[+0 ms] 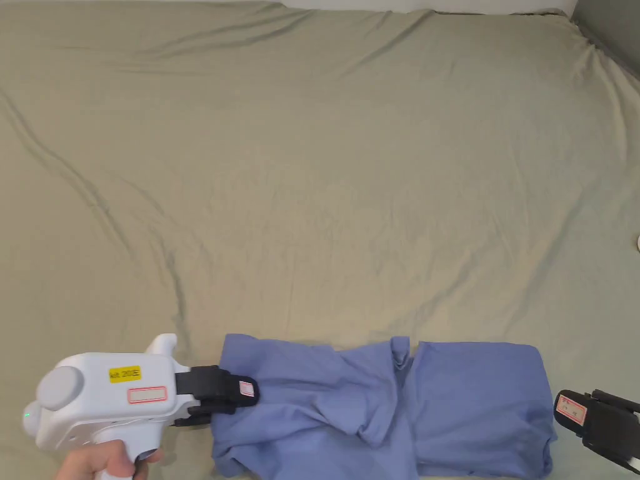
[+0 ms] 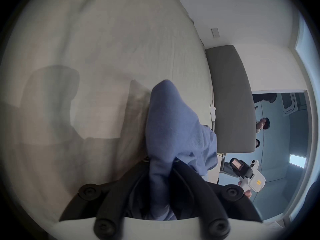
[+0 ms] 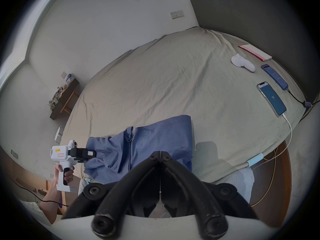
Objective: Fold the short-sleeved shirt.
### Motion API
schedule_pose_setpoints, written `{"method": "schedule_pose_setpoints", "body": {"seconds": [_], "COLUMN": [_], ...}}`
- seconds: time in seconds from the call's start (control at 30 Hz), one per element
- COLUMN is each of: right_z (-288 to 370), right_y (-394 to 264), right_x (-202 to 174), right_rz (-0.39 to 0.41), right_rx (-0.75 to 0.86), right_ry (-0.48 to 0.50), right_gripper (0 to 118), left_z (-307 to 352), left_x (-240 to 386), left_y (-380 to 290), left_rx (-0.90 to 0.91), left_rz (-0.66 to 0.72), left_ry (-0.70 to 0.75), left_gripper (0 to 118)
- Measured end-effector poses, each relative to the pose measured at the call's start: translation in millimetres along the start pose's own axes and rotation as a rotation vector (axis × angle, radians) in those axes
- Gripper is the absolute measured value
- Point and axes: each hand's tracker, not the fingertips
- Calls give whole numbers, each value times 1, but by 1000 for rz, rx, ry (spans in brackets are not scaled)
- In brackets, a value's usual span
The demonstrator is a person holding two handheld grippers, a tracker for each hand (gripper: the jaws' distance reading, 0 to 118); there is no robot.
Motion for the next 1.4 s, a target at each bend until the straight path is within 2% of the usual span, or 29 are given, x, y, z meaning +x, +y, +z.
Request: {"method": "schedule_pose_setpoints", "body": {"seconds": [0.07,0.23,0.3,0.47,0.6,0.67,0.77,0.87,0.97,1.03,1.07,1.1,1.13,1.17,1.2,1.23,1.27,1.3,1.4], "right_z": [-2,-8,-12,-13,-11,-9,-8,-6,-5,-3,-1,0,3,6,8,10,13,18,25], "right_y": [-1,-3,-4,-4,-4,-5,-8,-13,-18,-22,-24,-25,-26,-27,-29,-29,-29,-29,-27], "right_x": [-3,-3,-4,-4,3,7,18,30,42,49,53,58,58,61,64,67,67,67,67], "right_rz": [6,11,16,16,5,1,-16,-48,-81,-107,-122,-131,-140,-153,-161,-167,-173,-175,-181], "right_rx": [2,-3,-10,-16,-13,-7,-1,-1,8,10,14,16,15,16,18,17,16,20,32], "right_ry": [6,39,49,67,77,76,84,93,92,91,90,90,85,75,69,65,56,45,31], "right_gripper": [0,0,0,0,0,0,0,0,0,0,0,0,0,0,0,0,0,0,0], "left_z": [27,102,128,151,129,115,79,35,-28,-69,-93,-118,-139,-162,-182,-195,-206,-192,-177], "left_x": [-9,-3,3,39,98,128,184,222,252,263,265,266,268,267,267,269,270,285,290], "left_y": [2,2,4,8,2,-5,-25,-42,-62,-76,-81,-85,-89,-95,-100,-105,-110,-128,-124], "left_rx": [32,130,142,178,159,166,161,119,76,14,8,-11,-14,-16,-60,-89,-129,-110,-159], "left_rz": [40,41,-4,-36,-171,-187,-339,-435,-591,-672,-668,-700,-735,-800,-813,-802,-774,-718,-677], "left_ry": [-8,176,244,415,592,599,716,696,826,849,848,876,888,899,844,819,773,685,576], "left_gripper": [9,8,8,8,8,8,8,8,8,8,9,19,38,52,52,96,118,109,106]}}
